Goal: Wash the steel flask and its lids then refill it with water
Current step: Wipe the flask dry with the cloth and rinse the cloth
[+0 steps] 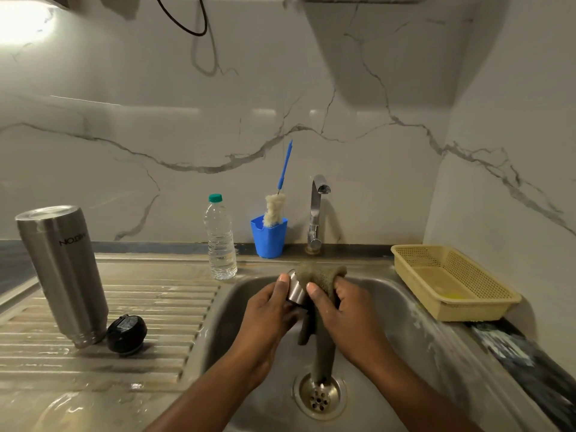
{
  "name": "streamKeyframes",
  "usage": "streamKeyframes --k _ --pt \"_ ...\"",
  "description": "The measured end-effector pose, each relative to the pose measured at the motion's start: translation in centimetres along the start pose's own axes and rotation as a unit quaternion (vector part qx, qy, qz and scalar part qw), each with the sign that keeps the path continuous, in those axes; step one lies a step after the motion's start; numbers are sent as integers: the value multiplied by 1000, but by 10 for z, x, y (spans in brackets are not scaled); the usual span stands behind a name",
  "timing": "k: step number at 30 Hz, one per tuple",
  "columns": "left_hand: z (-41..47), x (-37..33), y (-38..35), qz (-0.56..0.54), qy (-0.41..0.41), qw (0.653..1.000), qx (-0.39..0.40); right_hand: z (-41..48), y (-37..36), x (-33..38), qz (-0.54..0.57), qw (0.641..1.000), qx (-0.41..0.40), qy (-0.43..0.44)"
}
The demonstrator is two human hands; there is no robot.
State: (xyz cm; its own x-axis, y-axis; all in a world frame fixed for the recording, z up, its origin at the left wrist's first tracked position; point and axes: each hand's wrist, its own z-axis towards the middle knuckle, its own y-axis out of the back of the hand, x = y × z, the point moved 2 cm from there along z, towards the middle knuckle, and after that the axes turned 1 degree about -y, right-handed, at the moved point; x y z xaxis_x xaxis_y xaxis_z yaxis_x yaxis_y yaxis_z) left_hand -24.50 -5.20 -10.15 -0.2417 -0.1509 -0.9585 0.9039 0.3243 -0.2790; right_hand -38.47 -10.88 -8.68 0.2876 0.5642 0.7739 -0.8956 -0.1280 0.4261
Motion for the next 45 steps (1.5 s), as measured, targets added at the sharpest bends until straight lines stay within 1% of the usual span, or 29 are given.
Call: streamKeyframes --k 2,4,6,7,8,9,11,12,14,18,20,21,24,27,29,32,35,37,40,42,45 --pt "-2 0 -3 47 -1 999 24 2 2 1 33 999 -6 3" --pt "-3 2 -7 73 -1 996 49 3 4 3 104 994 24 -9" --pt "-2 3 -7 69 -11 996 54 1 4 7 205 973 78 -77" --pt "-1 2 -5 60 -17 997 46 -1 2 9 235 960 94 -118" --pt "0 2 -3 44 -19 998 31 -3 1 9 239 955 104 -141" --pt "1 2 -1 28 -15 999 8 -4 0 9 223 958 107 -146" --pt "4 5 3 6 5 1000 -26 -2 -1 5 149 980 85 -102" --pt "4 5 3 -2 15 999 -30 -1 0 4 120 988 64 -73" --pt "4 4 0 -16 29 999 -12 1 1 2 102 994 19 -36" --pt "-4 -1 -7 -24 36 998 53 3 8 -2 109 991 -71 -35" --pt "-6 1 -9 -31 42 996 68 6 14 -4 125 986 -103 -47" --pt "-5 2 -10 -42 41 996 66 6 14 -5 139 984 -92 -64" --pt "0 1 -8 -112 44 992 32 3 2 -1 211 968 -6 -134" --pt "3 0 -4 -132 36 991 17 1 -5 0 201 970 46 -131" --pt "2 0 -3 -125 23 992 19 2 -4 -1 179 976 36 -119" --pt "2 -3 -2 -89 9 996 24 3 3 -5 119 988 -34 -94" --pt "5 -5 3 -48 -3 998 36 5 7 -7 109 987 -75 -92" --pt "3 -4 3 -27 -3 998 57 4 6 -6 137 983 -67 -101" --pt "0 0 1 31 -15 997 71 3 1 -2 205 971 -6 -124" --pt "1 -2 3 5 -11 999 48 3 1 1 201 971 10 -131" --pt "5 -7 5 -97 21 995 6 5 4 0 209 967 -21 -143"
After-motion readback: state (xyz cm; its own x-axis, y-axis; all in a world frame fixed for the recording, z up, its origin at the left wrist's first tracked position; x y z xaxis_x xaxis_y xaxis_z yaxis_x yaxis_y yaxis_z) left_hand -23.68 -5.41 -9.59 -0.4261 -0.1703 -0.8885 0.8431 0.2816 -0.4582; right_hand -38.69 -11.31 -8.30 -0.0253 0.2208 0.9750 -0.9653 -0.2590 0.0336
